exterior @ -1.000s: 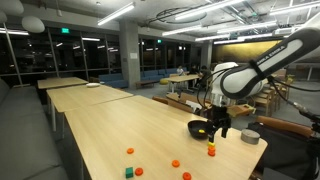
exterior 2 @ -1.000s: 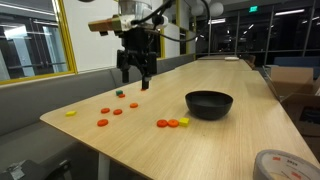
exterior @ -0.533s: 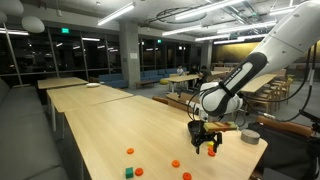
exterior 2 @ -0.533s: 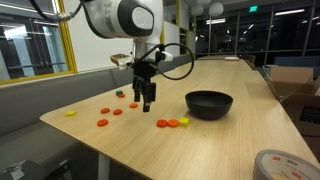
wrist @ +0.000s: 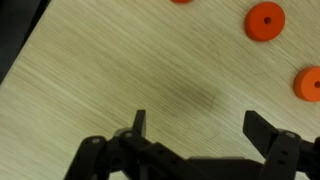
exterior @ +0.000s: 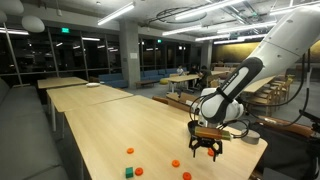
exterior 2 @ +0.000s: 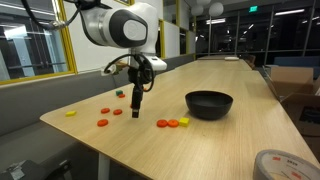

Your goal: Put the orange circles into the bowl.

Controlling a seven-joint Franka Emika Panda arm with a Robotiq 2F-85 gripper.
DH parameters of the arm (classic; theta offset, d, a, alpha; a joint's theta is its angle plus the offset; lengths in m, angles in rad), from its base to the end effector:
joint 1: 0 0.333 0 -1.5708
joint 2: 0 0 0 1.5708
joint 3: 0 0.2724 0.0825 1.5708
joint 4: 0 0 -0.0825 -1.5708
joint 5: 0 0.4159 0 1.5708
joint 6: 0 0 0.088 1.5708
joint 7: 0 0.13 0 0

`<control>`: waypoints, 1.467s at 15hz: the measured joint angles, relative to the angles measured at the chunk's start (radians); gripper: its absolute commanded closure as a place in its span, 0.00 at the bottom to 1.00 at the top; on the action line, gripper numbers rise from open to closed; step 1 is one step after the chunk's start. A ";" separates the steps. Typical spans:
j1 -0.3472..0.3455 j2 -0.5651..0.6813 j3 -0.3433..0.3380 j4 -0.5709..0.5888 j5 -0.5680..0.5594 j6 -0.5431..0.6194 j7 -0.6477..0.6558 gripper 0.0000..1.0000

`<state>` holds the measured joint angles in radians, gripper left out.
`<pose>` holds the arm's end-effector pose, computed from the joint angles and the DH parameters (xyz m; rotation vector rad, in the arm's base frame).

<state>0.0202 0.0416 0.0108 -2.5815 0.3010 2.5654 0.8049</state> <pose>0.4516 0.0132 0.1465 -2.6241 1.4878 0.1751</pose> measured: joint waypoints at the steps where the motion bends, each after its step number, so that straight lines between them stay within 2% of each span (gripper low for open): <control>1: 0.007 0.000 0.002 -0.007 -0.003 0.015 0.065 0.00; 5: 0.017 -0.003 0.001 -0.047 -0.076 0.057 0.344 0.00; 9: 0.013 -0.016 -0.020 -0.102 -0.230 0.074 0.641 0.00; 12: 0.002 -0.025 -0.035 -0.126 -0.357 0.073 0.806 0.00; 14: -0.009 -0.027 -0.043 -0.127 -0.427 0.073 0.853 0.00; 17: -0.029 -0.027 -0.057 -0.121 -0.520 0.073 0.854 0.00; 22: -0.069 -0.026 -0.093 -0.120 -0.679 0.156 0.753 0.00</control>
<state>-0.0486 0.0155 -0.0825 -2.7018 -0.3776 2.7215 1.5578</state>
